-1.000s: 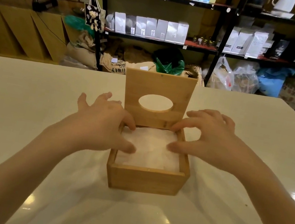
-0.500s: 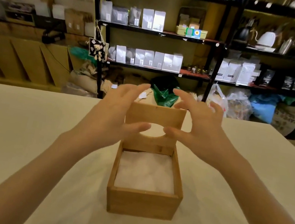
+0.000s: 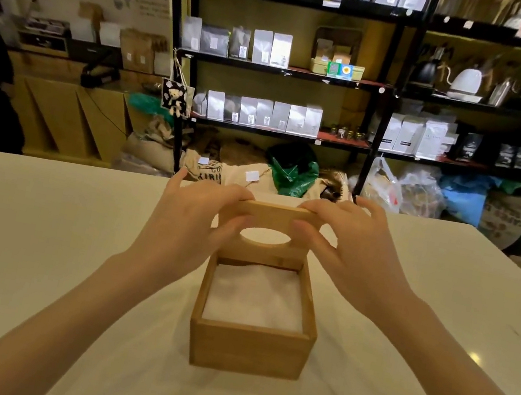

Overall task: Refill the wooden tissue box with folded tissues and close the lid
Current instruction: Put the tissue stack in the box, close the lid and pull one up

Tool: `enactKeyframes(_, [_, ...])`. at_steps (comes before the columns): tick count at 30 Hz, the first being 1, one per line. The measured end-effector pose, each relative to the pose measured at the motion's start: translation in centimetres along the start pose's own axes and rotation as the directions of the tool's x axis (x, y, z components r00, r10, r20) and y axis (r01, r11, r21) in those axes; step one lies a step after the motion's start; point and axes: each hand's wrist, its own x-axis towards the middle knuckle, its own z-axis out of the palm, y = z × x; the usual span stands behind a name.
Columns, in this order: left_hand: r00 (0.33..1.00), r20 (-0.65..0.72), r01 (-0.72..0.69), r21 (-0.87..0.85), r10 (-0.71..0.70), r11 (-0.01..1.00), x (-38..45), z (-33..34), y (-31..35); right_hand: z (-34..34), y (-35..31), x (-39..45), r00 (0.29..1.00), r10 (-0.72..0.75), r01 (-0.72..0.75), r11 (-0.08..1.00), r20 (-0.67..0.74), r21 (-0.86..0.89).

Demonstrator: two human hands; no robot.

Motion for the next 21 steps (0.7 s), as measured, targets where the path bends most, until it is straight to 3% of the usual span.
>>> enactKeyframes(8, [0.987, 0.078, -0.139, -0.063, 0.144, 0.988, -4.5, -0.7, 0.3, -0.1, -0.4, -4.6, 0.985, -0.174, 0.173, 0.981, -0.005, -0.083])
enactKeyframes(17, [0.977, 0.151, -0.136, -0.084, 0.147, 0.987, -7.9, 0.2, 0.4, 1.4, -0.7, -8.3, 0.992, -0.127, 0.128, 0.99, 0.024, -0.054])
enactKeyframes(21, [0.987, 0.121, -0.094, -0.1, 0.106, 0.991, -8.8, 0.8, 0.3, 1.9, -0.9, -9.0, 0.993, -0.108, 0.11, 0.993, 0.04, -0.051])
